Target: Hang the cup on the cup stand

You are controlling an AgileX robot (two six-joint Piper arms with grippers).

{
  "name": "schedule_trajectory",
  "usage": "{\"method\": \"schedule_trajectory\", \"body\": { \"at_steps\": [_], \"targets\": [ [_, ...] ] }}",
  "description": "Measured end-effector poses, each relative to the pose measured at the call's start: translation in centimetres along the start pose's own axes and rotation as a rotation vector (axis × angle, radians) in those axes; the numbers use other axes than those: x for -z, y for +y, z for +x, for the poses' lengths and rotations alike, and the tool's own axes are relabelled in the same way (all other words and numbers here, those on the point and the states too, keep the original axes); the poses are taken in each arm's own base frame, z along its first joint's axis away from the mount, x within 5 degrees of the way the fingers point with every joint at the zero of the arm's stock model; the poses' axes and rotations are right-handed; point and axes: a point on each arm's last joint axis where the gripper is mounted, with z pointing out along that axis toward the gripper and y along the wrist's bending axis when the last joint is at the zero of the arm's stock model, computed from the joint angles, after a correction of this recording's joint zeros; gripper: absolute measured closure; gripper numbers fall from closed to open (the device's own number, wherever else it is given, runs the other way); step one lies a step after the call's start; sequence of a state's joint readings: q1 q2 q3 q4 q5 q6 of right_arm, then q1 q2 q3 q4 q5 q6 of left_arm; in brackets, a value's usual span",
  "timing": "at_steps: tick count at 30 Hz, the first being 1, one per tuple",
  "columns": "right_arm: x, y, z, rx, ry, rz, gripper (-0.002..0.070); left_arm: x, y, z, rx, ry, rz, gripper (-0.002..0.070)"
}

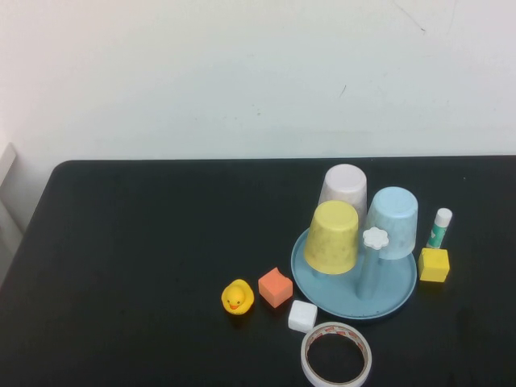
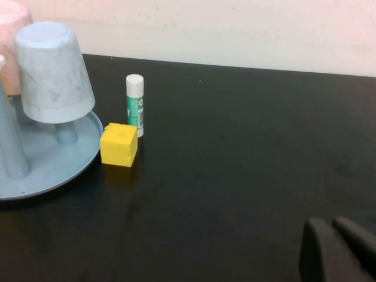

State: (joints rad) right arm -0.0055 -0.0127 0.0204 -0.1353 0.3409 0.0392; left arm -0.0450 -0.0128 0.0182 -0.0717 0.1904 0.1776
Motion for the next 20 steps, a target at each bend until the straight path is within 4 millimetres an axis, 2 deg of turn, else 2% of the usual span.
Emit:
{"method": "schedule_trajectory", "body": {
  "at_steps": [7,20],
  "targets": [
    [0.0,0.0,0.0,0.000,0.000,0.000,0.0678,0.0,-0.2,0.9,0.096,0.096,0.013,0.0676],
    [0.0,0.0,0.0,0.000,0.000,0.000,0.0678,0.1,-0.2,1.1,0.091,0.118,0.016,0.0676]
  ]
}}
